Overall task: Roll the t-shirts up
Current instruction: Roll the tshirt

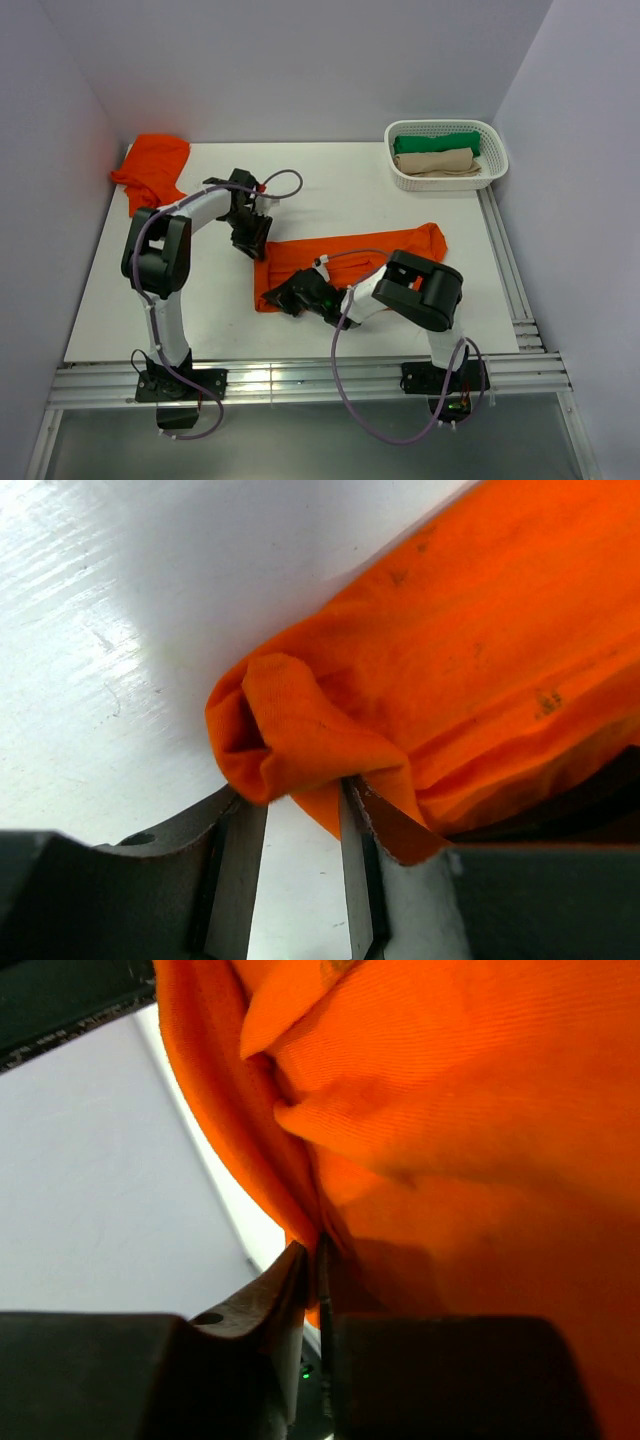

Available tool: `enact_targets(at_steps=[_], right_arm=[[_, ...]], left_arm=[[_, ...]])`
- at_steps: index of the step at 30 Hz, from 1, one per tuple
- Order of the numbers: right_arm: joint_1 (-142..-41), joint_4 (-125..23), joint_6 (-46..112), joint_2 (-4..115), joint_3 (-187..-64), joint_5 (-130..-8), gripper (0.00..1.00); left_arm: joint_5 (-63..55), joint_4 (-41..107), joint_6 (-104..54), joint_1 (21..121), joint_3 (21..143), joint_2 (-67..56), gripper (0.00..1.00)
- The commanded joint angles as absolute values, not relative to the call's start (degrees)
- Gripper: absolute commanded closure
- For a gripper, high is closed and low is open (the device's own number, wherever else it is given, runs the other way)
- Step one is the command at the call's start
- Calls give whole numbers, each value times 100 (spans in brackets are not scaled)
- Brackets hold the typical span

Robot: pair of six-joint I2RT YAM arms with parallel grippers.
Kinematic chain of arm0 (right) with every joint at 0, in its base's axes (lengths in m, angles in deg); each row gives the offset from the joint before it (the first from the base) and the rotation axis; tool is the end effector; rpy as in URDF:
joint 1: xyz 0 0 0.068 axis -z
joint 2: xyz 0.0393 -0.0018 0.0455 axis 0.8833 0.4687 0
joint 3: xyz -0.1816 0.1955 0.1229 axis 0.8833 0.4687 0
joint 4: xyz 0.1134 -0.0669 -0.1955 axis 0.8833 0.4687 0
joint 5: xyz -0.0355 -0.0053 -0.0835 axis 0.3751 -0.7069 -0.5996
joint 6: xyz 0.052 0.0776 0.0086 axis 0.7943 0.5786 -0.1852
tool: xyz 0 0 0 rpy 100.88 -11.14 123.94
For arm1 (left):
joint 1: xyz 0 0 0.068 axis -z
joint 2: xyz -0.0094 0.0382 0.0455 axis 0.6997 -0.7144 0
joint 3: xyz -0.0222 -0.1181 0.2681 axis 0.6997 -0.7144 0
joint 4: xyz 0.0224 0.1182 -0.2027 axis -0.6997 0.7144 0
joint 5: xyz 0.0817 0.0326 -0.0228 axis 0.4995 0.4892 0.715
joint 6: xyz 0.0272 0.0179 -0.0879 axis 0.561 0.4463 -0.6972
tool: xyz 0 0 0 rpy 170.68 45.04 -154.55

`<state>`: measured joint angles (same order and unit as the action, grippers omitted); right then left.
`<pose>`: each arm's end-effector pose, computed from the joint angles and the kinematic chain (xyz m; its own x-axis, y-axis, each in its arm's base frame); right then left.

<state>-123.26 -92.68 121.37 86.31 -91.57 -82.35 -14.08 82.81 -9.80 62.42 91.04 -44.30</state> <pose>0.1972 0.3415 0.1178 -0.8059 0.5913 0.0298 0.3057 0.3724 0.8763 0.3509 -0.1421 0.1550 -0.9150 0.3586 -0.1848 0.4000 0.8664 -0.2989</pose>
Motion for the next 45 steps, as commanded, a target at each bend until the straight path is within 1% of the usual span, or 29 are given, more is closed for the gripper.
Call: enact_targets(at_steps=[1, 3, 4, 5, 7, 9, 10, 14, 19, 23, 28, 32, 36, 41, 45], right_arm=[[-12322, -8198, 11917, 8130, -9314, -8575, 84], [-12339, -7713, 11750, 7928, -9525, -8725, 77], [-12357, -7197, 11688, 7858, -9612, -8890, 69], [-12383, -6914, 11549, 7735, -9822, -8979, 65], [-12436, -6029, 11407, 7620, -10069, -9303, 61], [-12533, -5472, 11223, 7497, -10482, -9533, 59], [-12568, -4939, 11161, 7479, -10631, -9734, 59], [-12743, -3810, 10836, 7522, -11553, -10322, 59], [-12823, -3142, 10205, 7970, -12459, -10588, 68], [-12814, -2790, 9799, 8619, -13390, -10615, 69], [-12814, -2167, 9762, 9218, -14059, -10579, 70], [-12875, -1919, 9868, 9289, -14035, -10676, 70], [-12989, -1787, 9904, 9316, -14008, -10782, 65], [-13113, -1497, 9991, 9430, -14113, -10782, 64], [-13166, -1506, 9956, 9535, -14113, -10668, 59]], left_arm=[[-993, 8213, -1111, 6365, 9296, -4469, 61], [-888, 8195, -1119, 6409, 9287, -4469, 61], [-818, 8187, -1128, 6426, 9278, -4469, 61], [-782, 8204, -1128, 6435, 9278, -4461, 61], [-721, 8195, -1137, 6470, 9278, -4469, 61], [-694, 8213, -1128, 6497, 9296, -4469, 62], [-685, 8222, -1137, 6514, 9296, -4469, 61], [-624, 8257, -1128, 6576, 9348, -4487, 61], [-615, 8274, -1146, 6655, 9392, -4496, 61], [-597, 8292, -1155, 6690, 9427, -4513, 62], [-553, 8345, -1146, 6734, 9480, -4505, 62], [-527, 8362, -1146, 6743, 9498, -4496, 62], [-501, 8371, -1146, 6769, 9507, -4478, 62], [-483, 8406, -1155, 6787, 9568, -4496, 62], [-483, 8424, -1172, 6822, 9612, -4505, 61]])
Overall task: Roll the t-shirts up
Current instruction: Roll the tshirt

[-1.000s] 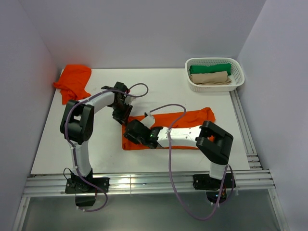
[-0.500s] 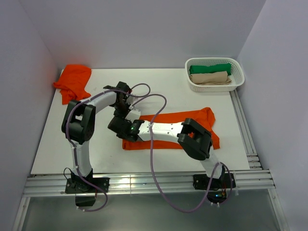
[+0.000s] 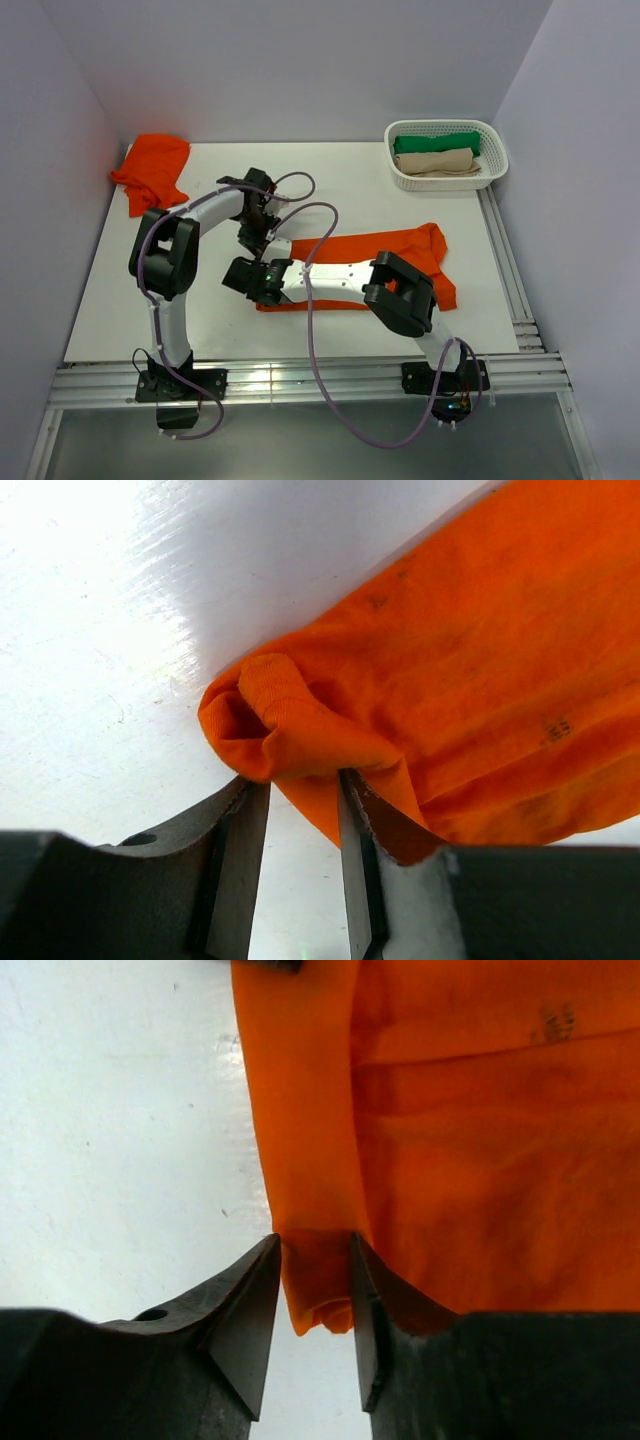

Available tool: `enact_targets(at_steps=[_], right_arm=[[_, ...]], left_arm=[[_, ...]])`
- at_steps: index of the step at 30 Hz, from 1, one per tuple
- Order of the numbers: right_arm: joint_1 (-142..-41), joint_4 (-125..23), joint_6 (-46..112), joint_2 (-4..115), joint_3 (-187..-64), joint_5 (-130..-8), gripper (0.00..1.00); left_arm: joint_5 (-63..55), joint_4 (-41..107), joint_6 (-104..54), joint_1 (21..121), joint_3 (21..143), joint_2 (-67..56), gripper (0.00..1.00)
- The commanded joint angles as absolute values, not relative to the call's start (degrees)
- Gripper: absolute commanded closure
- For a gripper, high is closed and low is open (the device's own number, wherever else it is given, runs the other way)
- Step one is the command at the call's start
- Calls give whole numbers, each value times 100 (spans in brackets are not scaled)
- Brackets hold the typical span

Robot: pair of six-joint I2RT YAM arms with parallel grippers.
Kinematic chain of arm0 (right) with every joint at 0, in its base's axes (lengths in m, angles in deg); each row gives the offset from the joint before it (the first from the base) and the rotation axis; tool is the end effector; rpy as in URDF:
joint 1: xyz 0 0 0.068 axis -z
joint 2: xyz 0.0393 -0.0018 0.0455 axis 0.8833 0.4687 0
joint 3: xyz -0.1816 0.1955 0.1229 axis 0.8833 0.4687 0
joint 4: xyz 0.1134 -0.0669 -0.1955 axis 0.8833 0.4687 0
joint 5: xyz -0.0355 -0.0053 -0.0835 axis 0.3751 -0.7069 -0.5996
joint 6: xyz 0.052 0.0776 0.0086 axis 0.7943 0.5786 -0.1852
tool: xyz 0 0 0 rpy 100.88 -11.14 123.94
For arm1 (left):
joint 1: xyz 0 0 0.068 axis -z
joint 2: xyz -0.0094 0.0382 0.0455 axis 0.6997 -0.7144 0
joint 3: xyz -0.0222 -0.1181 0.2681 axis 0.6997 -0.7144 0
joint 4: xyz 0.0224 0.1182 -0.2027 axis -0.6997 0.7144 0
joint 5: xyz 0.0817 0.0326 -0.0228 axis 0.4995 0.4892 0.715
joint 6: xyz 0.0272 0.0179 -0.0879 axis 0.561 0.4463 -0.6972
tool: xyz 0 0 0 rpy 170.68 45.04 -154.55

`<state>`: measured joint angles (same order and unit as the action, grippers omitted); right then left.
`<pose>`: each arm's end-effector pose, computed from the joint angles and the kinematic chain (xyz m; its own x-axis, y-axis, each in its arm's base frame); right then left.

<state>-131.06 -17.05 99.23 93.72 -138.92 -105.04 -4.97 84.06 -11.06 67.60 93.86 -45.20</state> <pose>0.1955 0.3972 0.1706 -0.8099 0.2365 -0.5368 0.0902 0.9545 0.2843 0.3496 -0.1646 0.1576 -0.8876 0.4224 -0.1838 0.4500 0.8803 -0.1502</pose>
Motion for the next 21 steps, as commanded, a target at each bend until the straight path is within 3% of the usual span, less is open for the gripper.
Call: enact_targets(at_steps=[1, 6, 12, 16, 17, 21], right_arm=[[-13174, -1480, 9930, 9588, -14157, -10641, 58], [-13201, -1330, 9842, 9790, -14368, -10510, 52], [-13201, -1146, 9789, 10054, -14588, -10395, 51], [-13201, -1328, 9833, 10037, -14431, -10281, 66], [-13192, -1452, 9842, 9993, -14325, -10194, 74], [-13131, -2696, 9930, 9537, -13447, -9939, 84]], left_arm=[[-492, 8433, -1181, 6831, 9630, -4513, 61], [-474, 8468, -1198, 6866, 9682, -4522, 59], [-483, 8520, -1199, 6866, 9762, -4540, 59], [-500, 8564, -1164, 6866, 9884, -4479, 54], [-535, 8599, -1155, 6866, 9911, -4470, 49], [-764, 8757, -1058, 6831, 10157, -4355, 38]])
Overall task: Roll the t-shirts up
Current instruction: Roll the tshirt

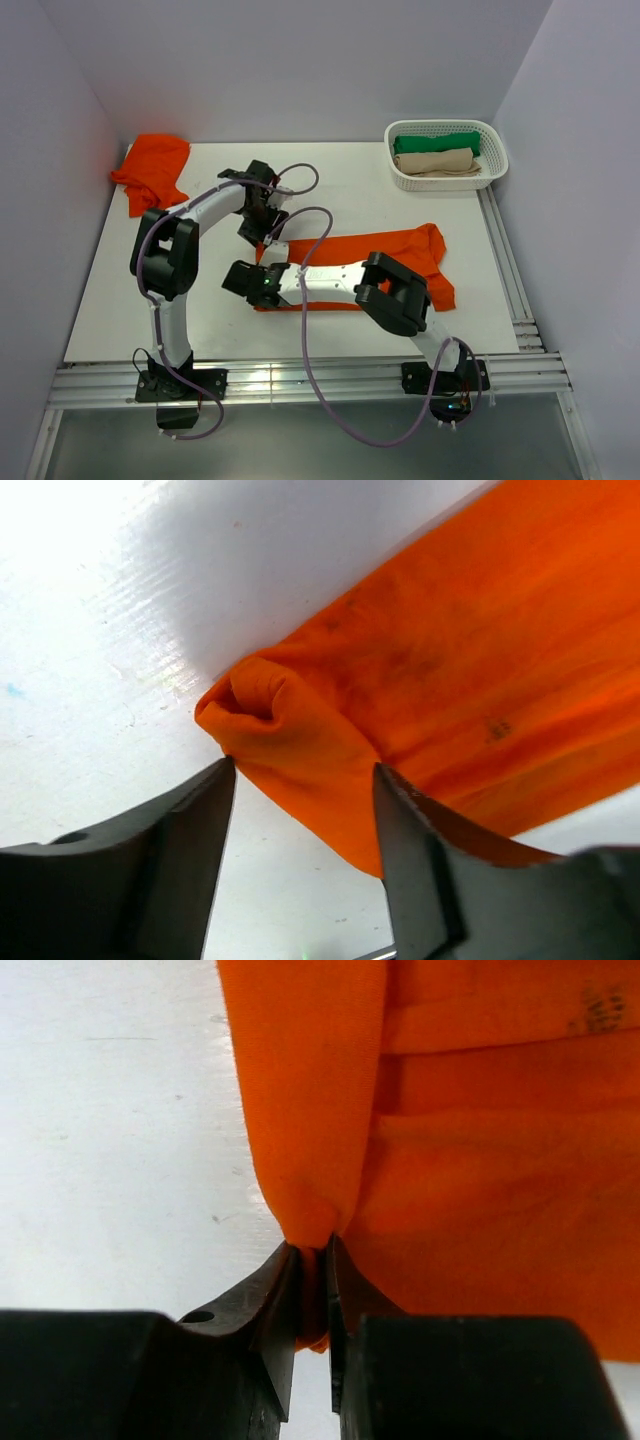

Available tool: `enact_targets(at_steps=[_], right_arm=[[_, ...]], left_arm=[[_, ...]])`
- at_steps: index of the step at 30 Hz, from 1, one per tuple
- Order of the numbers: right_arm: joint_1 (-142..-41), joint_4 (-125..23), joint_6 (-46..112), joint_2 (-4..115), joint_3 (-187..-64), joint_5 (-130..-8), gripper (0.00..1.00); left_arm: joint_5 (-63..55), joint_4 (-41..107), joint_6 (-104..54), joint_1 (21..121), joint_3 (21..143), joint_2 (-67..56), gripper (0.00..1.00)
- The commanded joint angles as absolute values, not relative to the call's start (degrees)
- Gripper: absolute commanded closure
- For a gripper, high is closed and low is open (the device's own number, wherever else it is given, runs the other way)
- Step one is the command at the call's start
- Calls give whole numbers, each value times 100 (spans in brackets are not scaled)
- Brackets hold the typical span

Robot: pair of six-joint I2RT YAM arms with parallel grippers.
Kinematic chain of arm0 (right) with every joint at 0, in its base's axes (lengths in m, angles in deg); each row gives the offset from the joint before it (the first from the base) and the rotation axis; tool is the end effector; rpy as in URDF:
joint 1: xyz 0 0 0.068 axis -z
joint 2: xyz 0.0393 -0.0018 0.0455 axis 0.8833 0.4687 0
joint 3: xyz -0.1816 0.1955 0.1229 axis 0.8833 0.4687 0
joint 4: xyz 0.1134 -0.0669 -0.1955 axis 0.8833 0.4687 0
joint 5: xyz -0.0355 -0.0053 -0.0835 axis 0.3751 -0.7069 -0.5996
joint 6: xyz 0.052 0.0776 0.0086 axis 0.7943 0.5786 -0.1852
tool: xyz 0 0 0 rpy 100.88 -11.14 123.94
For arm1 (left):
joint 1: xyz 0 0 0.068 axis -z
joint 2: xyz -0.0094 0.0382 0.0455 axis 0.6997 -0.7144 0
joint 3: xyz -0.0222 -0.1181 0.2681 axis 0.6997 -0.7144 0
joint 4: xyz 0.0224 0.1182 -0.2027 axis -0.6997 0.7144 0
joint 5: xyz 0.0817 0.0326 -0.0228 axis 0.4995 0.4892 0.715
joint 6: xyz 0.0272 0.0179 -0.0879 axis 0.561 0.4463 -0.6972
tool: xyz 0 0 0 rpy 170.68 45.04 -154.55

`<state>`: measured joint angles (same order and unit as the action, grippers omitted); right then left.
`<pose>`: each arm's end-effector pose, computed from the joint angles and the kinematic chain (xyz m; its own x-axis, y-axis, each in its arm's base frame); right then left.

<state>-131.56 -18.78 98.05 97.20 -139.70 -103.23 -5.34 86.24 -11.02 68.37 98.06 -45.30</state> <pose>0.1933 0.4092 0.1493 -0.8335 0.1956 -0.5167 0.0612 0.9622 0.2655 0.3557 -0.1736 0.1742 -0.8753 0.4321 -0.2169 0.4678 0.8703 -0.1539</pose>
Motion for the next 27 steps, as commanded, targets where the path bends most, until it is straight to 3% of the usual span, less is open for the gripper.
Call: enact_targets(at_steps=[1, 5, 12, 21, 27], right_arm=[[-13096, -2945, 9956, 9327, -13045, -9886, 85], [-12981, -4236, 10105, 8772, -12015, -9622, 88], [-12647, -7274, 10737, 8138, -9907, -8884, 89], [-12348, -9712, 11415, 8787, -9069, -7996, 91], [-12287, -10215, 11573, 9069, -9059, -7767, 92]], left_arm=[[-834, 8801, -1049, 6805, 10296, -4320, 36], [-1203, 9021, -961, 6612, 10552, -4224, 29], [-1906, 9197, -724, 6102, 10456, -4109, 26], [-2724, 8776, -522, 5890, 9622, -4179, 25], [-2707, 8196, -864, 5890, 9261, -4416, 28]])
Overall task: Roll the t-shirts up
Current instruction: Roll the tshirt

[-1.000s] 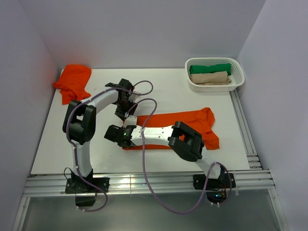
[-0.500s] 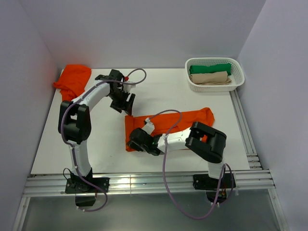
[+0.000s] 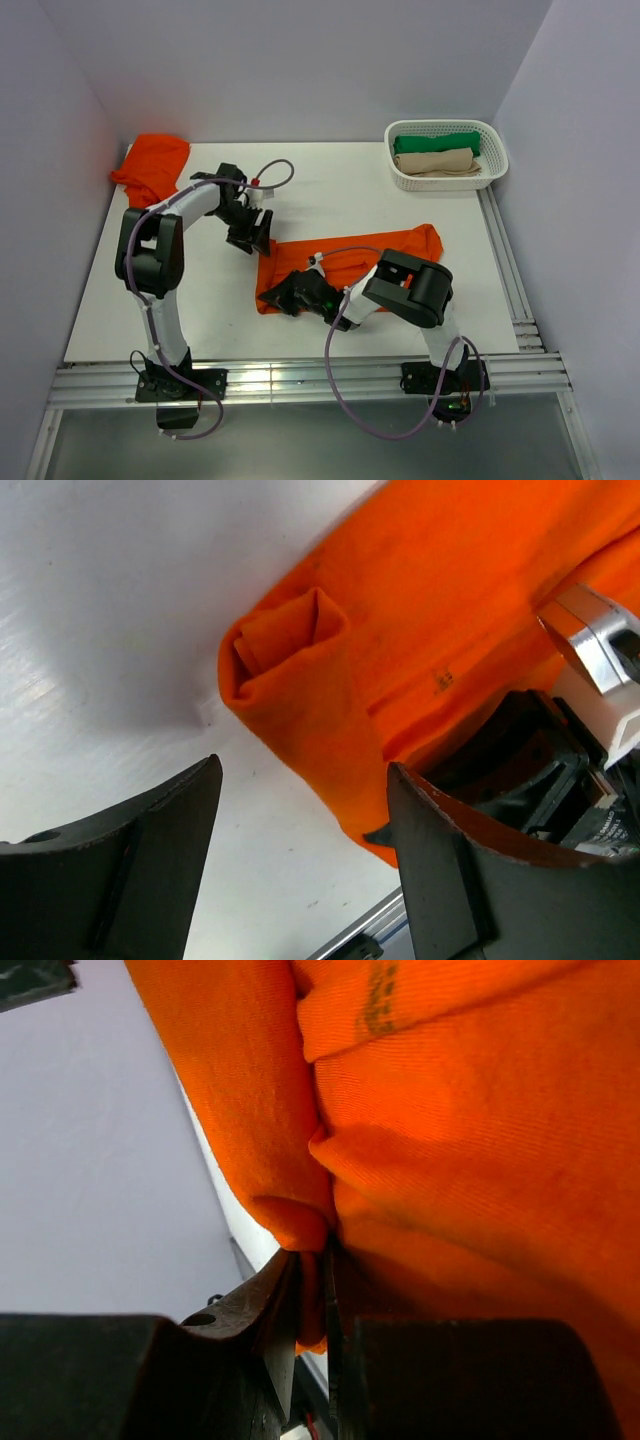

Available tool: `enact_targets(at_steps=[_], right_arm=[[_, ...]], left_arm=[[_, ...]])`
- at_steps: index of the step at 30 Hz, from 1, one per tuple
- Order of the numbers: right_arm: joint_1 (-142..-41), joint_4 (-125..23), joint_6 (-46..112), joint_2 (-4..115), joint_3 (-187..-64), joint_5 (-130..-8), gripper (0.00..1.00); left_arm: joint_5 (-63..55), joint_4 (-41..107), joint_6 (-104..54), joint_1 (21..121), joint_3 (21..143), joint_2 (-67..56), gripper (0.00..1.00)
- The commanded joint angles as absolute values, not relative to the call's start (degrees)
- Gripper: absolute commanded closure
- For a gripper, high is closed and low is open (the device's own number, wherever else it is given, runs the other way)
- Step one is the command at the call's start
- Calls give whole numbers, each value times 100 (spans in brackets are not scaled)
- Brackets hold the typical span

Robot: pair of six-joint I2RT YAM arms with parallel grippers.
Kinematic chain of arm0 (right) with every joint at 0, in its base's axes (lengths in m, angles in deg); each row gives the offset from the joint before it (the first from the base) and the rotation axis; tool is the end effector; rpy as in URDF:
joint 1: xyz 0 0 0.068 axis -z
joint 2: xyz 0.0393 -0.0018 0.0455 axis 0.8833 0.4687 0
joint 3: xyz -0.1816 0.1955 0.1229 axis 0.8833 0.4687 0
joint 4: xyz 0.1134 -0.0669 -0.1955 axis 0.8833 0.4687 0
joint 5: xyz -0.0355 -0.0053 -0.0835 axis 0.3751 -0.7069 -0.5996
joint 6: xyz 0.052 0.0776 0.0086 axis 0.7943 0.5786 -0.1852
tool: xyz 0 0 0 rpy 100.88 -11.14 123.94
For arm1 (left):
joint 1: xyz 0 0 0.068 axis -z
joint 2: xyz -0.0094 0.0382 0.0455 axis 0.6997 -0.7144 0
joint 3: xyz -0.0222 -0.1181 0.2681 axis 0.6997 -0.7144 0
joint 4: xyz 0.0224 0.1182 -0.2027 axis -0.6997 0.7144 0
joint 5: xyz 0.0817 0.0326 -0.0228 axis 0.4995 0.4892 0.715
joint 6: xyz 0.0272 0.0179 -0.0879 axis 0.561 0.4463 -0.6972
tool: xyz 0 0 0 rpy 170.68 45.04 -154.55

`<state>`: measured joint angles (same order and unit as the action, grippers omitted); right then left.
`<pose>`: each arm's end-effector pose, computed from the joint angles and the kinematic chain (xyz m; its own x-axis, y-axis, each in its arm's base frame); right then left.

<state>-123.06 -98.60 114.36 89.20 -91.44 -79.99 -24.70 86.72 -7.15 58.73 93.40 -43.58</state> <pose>0.1989 0.3488 0.1126 -0.8541 0.5171 -0.0557 0.1842 0.4009 0.8974 0.3527 -0.1324 0.1740 -0.9213 0.3322 -0.2023 0.3888 0.7988 -0.4590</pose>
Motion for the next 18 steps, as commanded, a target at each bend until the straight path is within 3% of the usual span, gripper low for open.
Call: enact_targets(at_steps=[1, 6, 11, 12, 15, 16, 18], right_arm=[[-12287, -10207, 11556, 9078, -9051, -7758, 92], [-12278, -10041, 11547, 9052, -9095, -7776, 92], [-12295, -9137, 11197, 8763, -9349, -7942, 90], [-12296, -8552, 11126, 8684, -9515, -8039, 84], [-12392, -7260, 10853, 8403, -9901, -8469, 70], [-12427, -6949, 10783, 8341, -10017, -8601, 62], [-12532, -5951, 10651, 8209, -10429, -8979, 56]], left_arm=[[-2698, 8143, -917, 5890, 9269, -4452, 28], [-2278, 8063, -1216, 5943, 9480, -4662, 34], [-1381, 8169, -1286, 6233, 9542, -4663, 62], [-1179, 8221, -1313, 6277, 9559, -4619, 72], [-897, 8327, -1480, 6382, 9638, -4575, 84], [-722, 8379, -1471, 6435, 9647, -4566, 90], [-554, 8450, -1454, 6479, 9700, -4549, 96]])
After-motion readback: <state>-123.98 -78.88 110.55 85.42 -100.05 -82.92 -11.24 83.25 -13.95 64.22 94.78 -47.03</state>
